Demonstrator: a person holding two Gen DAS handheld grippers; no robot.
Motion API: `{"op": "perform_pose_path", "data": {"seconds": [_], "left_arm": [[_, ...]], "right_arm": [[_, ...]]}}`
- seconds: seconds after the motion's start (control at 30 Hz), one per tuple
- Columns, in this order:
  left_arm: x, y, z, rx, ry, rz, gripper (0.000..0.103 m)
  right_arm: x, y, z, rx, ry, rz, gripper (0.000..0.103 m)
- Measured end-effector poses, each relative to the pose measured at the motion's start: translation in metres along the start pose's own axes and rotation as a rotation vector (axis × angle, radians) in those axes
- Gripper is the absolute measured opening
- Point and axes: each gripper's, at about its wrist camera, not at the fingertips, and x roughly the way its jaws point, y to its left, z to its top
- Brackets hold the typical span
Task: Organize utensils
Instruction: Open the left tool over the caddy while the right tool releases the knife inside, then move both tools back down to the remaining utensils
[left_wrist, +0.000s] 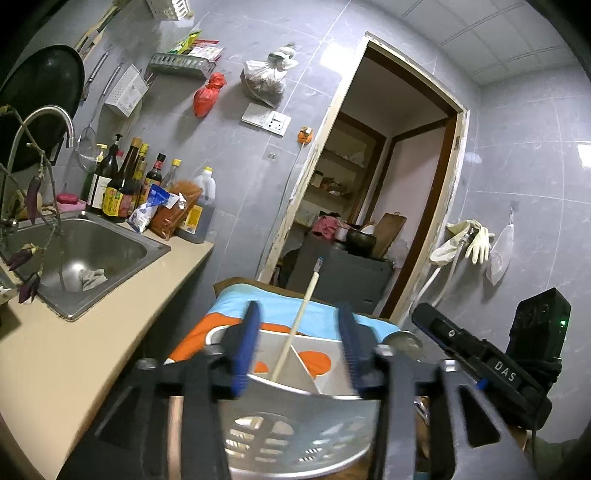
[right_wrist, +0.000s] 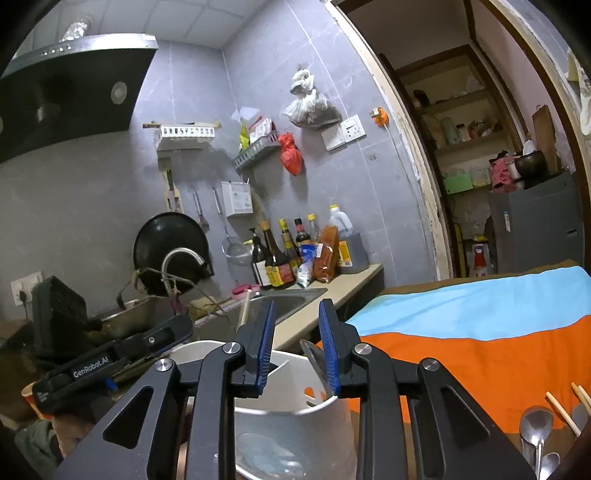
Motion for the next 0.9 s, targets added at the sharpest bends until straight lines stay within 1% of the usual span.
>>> {"op": "perform_pose_path", "data": {"seconds": [0.07,0.13,0.17,0.2,0.23,0.3,0.37,0.43,0.47,0.53,0.73,0.9], "left_arm": [[-0.004,-0.008,0.003,0.01,0.001,0.004,0.057],[-0.009,-0.021,0.006,0.039,0.001,0.014,0.065],[-0.01,-0.026,0.007,0.051,-0.001,0.02,0.074],[-0.011,-0.032,0.008,0.064,-0.005,0.027,0.081],[-0.013,-0.039,0.009,0.076,-0.01,0.035,0.083],[-0.015,-0.051,0.011,0.093,-0.016,0.047,0.091],[-0.016,-0.063,0.012,0.109,-0.017,0.057,0.095],[-0.016,-0.076,0.011,0.126,-0.011,0.059,0.095],[-0.016,-0.082,0.011,0.133,-0.008,0.055,0.096],[-0.013,-0.096,0.007,0.153,0.001,0.043,0.096],[-0.002,-0.129,-0.007,0.188,0.036,-0.012,0.096],[0.008,-0.149,-0.029,0.17,0.086,-0.04,0.096]], "right_arm": [[-0.007,0.0,0.004,0.003,-0.01,-0.007,0.034],[-0.021,0.0,0.01,0.004,-0.032,-0.02,0.048],[-0.028,-0.001,0.013,0.001,-0.042,-0.03,0.051],[-0.033,-0.001,0.015,-0.005,-0.048,-0.041,0.057],[-0.041,-0.002,0.019,-0.012,-0.057,-0.055,0.064],[-0.057,-0.004,0.024,-0.026,-0.075,-0.084,0.073],[-0.072,-0.006,0.029,-0.047,-0.086,-0.113,0.077],[-0.086,-0.01,0.033,-0.061,-0.094,-0.14,0.088],[-0.098,-0.013,0.036,-0.069,-0.102,-0.156,0.089],[-0.115,-0.017,0.041,-0.085,-0.112,-0.188,0.099],[-0.163,-0.035,0.05,-0.129,-0.126,-0.281,0.103],[-0.187,-0.05,0.048,-0.176,-0.106,-0.343,0.103]]}}
